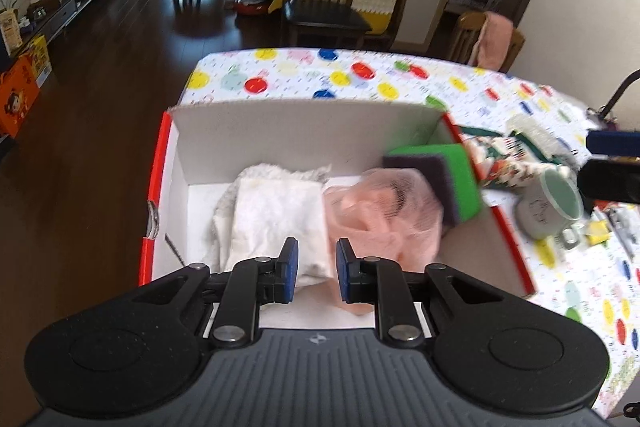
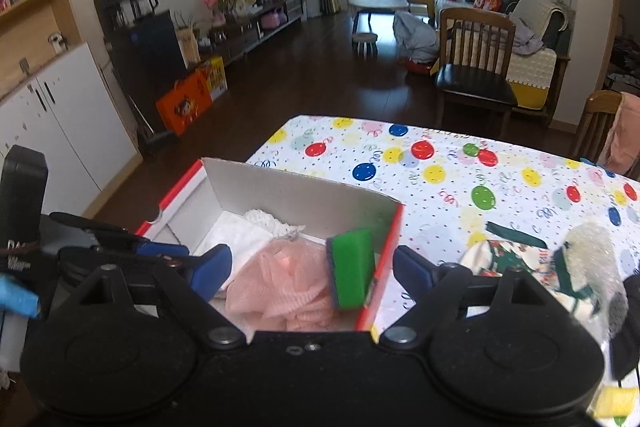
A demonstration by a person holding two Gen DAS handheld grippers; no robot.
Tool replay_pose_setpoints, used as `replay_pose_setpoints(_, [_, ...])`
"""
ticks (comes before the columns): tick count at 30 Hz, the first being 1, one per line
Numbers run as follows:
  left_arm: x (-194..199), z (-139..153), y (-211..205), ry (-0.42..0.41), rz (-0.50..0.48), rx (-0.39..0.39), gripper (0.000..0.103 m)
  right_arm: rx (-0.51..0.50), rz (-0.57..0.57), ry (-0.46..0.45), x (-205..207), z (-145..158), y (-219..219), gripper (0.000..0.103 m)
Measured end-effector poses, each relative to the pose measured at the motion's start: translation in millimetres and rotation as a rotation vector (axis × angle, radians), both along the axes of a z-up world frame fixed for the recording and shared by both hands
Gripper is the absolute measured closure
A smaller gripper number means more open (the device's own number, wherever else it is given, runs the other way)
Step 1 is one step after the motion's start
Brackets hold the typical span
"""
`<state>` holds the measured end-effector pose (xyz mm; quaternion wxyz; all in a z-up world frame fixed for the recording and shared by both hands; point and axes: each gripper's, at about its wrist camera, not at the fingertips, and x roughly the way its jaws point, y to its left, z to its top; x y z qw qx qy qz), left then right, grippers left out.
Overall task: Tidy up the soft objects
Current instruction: 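Open the left tool to drop the cloth while the right tool lowers the sponge into the box, then move the left tool to the Christmas tote bag while the right tool approaches the yellow sponge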
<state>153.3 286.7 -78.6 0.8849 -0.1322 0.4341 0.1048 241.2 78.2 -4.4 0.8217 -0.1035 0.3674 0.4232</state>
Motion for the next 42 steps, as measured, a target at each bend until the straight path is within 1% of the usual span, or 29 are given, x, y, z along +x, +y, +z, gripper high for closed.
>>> replay_pose_setpoints(5, [-10.7, 18.9, -15.6, -0.052, -0.027, -0.004, 0.083, 0.040, -0.026, -0.010, -14.1, 11.0, -33.4, 0.014])
replay_pose_setpoints(7, [-14.7, 25.1, -22.3, -0.068, -0.037, -0.006, 0.076, 0.052, -0.039, -0.015, -20.7, 13.6, -46.1, 0.014])
replay_pose_setpoints(8, [-16.0, 28.2, -25.2, -0.075, -0.037, -0.009, 0.065, 0.056, -0.046, -0.018, -24.0, 14.3, -51.9, 0.014])
replay_pose_setpoints(9, [-17.9, 31.5, -28.6, -0.087, -0.038, -0.012, 0.046, 0.062, -0.053, -0.021, -27.5, 15.2, -58.0, 0.013])
replay_pose_setpoints(11, [-20.9, 38.3, -36.3, -0.114, -0.047, -0.013, 0.030, 0.077, -0.071, -0.026, -33.8, 15.8, -71.4, 0.013])
replay_pose_setpoints(14, [-23.7, 48.9, -51.7, -0.162, -0.075, -0.003, 0.030, 0.088, -0.104, -0.042, -42.5, 16.0, -91.2, 0.012])
replay_pose_setpoints(16, [-21.1, 53.6, -62.1, -0.174, -0.099, 0.002, 0.030, 0.094, -0.134, -0.051, -46.6, 16.4, -105.9, 0.012])
replay_pose_setpoints(18, [-17.5, 57.6, -72.5, -0.185, -0.121, -0.006, 0.023, 0.101, -0.169, -0.057, -49.1, 16.0, -121.2, 0.011])
replay_pose_setpoints(20, [-11.8, 59.8, -83.9, -0.193, -0.144, -0.010, 0.020, 0.097, -0.205, -0.065, -49.4, 14.1, -137.6, 0.008])
replay_pose_setpoints(22, [-5.0, 61.2, -96.5, -0.202, -0.166, -0.003, 0.020, 0.092, -0.245, -0.066, -46.7, 11.1, -155.5, 0.008])
replay_pose_setpoints(24, [1.0, 61.6, -108.3, -0.210, -0.180, -0.006, 0.020, 0.095, -0.280, -0.048, -41.8, 6.9, -176.0, 0.008])
replay_pose_setpoints(27, [13.2, 60.0, -123.3, -0.218, -0.191, -0.033, 0.017, 0.094, -0.329, -0.033, -34.0, 0.3, -204.2, 0.006])
replay_pose_setpoints(31, [32.8, 57.0, -143.6, -0.222, -0.208, -0.057, 0.016, 0.080, -0.386, -0.017, -21.2, -11.1, -237.2, 0.004])
replay_pose_setpoints(34, [48.6, 53.2, -157.1, -0.221, -0.213, -0.073, 0.010, 0.064, -0.417, -0.005, -11.6, -21.9, -256.7, 0.004])
replay_pose_setpoints(36, [60.3, 50.5, -165.0, -0.213, -0.207, -0.083, 0.004, 0.056, -0.424, 0.001, -6.4, -28.1, -269.7, 0.004])
replay_pose_setpoints(42, [97.6, 42.5, -183.0, -0.186, -0.162, -0.095, 0.003, 0.012, -0.434, -0.002, 14.0, -49.0, -293.2, 0.004])
